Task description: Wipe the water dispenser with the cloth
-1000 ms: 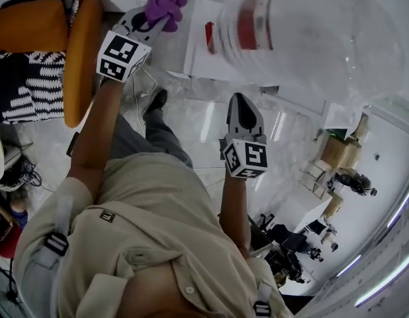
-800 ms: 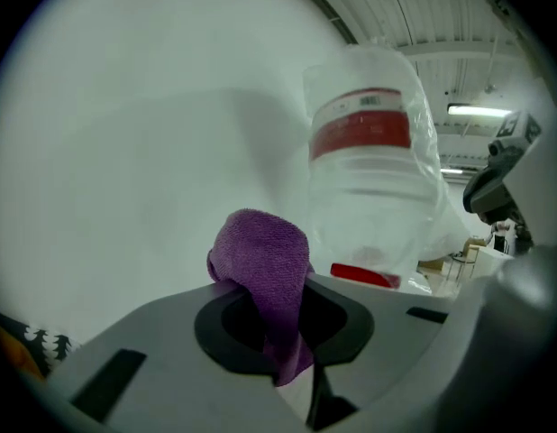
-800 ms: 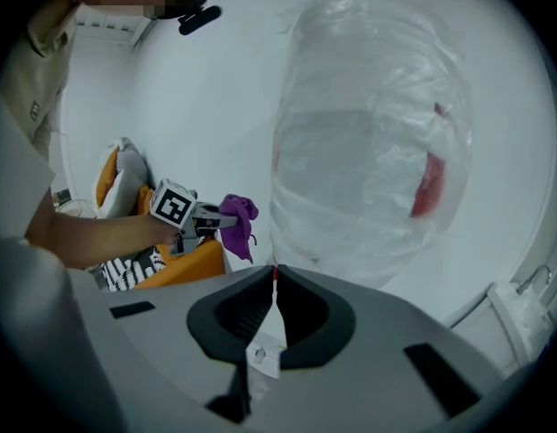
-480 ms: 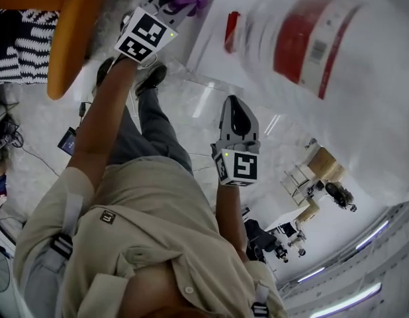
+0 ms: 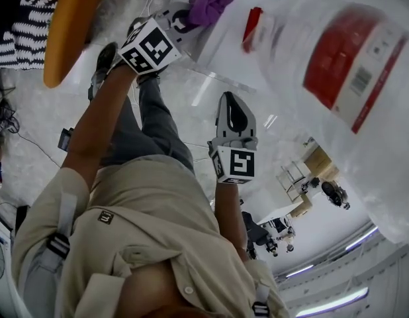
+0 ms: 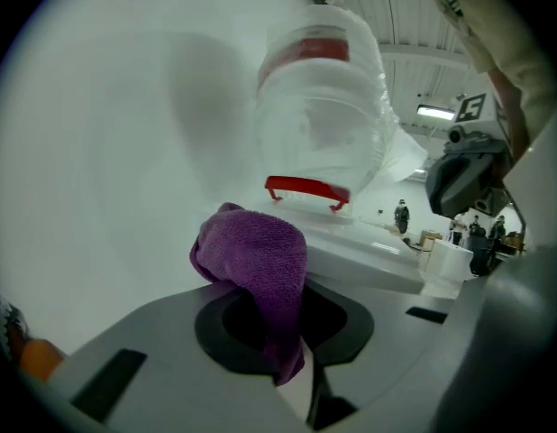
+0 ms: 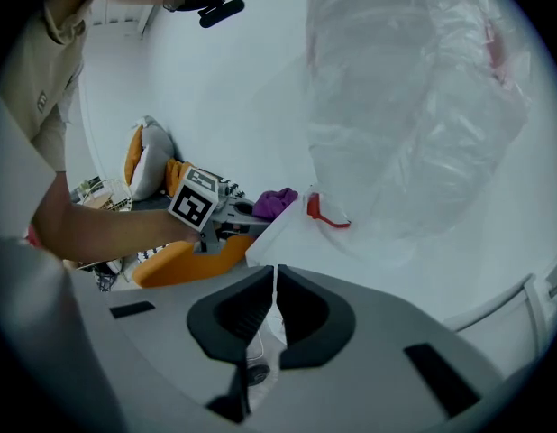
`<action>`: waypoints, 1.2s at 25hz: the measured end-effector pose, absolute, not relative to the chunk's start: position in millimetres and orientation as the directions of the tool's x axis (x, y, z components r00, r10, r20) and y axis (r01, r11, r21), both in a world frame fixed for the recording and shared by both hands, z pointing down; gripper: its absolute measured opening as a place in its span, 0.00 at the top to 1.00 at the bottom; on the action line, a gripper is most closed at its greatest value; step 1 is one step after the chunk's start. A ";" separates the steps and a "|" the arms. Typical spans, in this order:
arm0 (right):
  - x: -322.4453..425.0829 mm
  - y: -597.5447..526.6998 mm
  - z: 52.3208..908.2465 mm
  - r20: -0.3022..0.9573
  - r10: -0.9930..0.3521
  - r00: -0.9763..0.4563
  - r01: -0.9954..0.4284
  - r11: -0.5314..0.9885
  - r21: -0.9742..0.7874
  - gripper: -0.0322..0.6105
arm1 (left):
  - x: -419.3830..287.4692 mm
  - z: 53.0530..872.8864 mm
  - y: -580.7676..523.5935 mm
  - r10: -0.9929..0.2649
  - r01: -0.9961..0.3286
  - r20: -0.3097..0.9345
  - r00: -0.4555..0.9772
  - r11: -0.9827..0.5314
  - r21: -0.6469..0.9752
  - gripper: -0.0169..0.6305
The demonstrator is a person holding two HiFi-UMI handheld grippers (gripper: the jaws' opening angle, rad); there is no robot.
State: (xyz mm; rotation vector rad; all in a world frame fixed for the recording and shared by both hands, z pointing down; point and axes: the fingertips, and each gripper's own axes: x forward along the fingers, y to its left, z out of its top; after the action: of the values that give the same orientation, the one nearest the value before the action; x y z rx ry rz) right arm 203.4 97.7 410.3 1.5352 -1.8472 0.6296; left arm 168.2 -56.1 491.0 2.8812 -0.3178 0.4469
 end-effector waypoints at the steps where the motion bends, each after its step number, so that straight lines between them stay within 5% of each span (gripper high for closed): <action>1: 199.4 96.6 411.8 0.737 -0.666 -0.113 -0.977 0.208 0.038 0.91 | 164.6 493.1 -44.5 -0.148 -0.212 0.322 0.935 -0.961 0.175 0.89; 6: 180.9 87.1 416.1 0.740 -0.658 -0.138 -0.973 0.229 0.022 0.91 | 147.8 501.8 9.7 -0.009 -0.082 0.335 0.942 -0.975 0.204 0.89; 13: 168.4 80.3 422.7 0.751 -0.644 -0.147 -0.971 0.240 0.016 0.91 | 145.4 505.6 17.6 0.013 -0.065 0.331 0.944 -0.972 0.225 0.89; 23: 189.6 97.4 424.2 0.768 -0.632 -0.102 -0.983 0.182 0.019 0.91 | 178.3 524.2 -86.0 -0.302 -0.336 0.442 0.845 -0.942 -0.001 0.89; 30: 204.9 106.7 429.4 0.777 -0.625 -0.083 -0.988 0.151 0.016 0.91 | 186.4 521.8 -115.2 -0.343 -0.379 0.412 0.844 -0.925 0.008 0.89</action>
State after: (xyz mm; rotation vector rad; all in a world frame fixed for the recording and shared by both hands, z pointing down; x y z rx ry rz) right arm 204.9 106.7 429.4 1.5442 -1.7844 0.7179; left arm 186.4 -115.2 521.8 2.9312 -0.5750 0.6301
